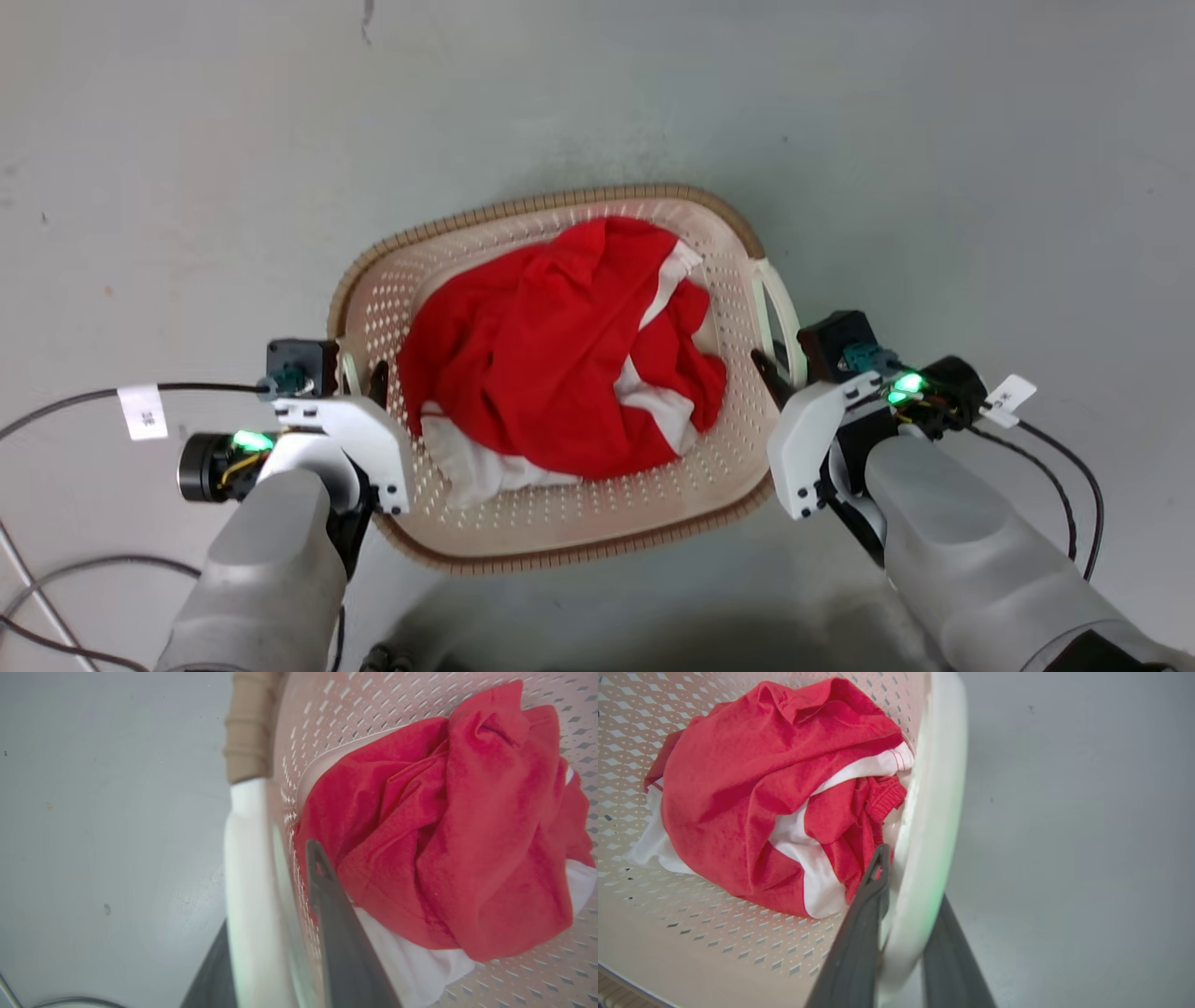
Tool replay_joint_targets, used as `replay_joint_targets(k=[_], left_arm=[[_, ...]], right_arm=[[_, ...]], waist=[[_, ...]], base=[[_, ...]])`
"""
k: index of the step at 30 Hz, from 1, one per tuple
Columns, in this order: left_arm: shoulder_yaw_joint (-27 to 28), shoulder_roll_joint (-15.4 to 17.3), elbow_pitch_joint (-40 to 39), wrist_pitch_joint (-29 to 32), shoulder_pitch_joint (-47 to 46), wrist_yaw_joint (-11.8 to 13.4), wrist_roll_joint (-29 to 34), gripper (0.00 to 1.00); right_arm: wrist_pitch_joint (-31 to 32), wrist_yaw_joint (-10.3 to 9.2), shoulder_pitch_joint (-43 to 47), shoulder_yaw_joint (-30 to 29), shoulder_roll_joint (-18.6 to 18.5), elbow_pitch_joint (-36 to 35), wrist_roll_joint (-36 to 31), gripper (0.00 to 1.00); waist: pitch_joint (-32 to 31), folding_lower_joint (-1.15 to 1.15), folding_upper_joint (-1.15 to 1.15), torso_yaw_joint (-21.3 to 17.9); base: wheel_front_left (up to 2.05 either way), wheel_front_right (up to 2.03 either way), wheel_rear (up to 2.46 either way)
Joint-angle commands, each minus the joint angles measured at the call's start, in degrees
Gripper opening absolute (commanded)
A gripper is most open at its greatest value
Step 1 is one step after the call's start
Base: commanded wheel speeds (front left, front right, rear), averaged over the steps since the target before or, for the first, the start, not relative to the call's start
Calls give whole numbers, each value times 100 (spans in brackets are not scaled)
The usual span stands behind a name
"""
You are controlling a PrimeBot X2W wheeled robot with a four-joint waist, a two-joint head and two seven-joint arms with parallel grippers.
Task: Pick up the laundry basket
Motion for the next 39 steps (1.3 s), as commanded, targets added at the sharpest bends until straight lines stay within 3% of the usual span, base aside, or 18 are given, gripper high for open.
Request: replay_joint_targets(k=[1, 11, 39], left_arm=[[-94, -12, 24, 39, 81, 7, -10, 0], [-664, -187, 61, 478, 517, -1, -560, 0], [-2521, 136, -618, 2384, 1162, -28, -2475, 0]], right_arm=[[37, 32, 92, 107, 30, -70, 20, 0], [357, 48, 460, 380, 53, 20, 377, 0], [1905, 50, 1132, 1372, 62, 51, 1571, 0]], waist=[[-187, 0, 0, -42], [-1123, 0, 0, -208], [-3551, 0, 0, -794]], base=[[0, 0, 0], [0, 0, 0], [0, 0, 0]])
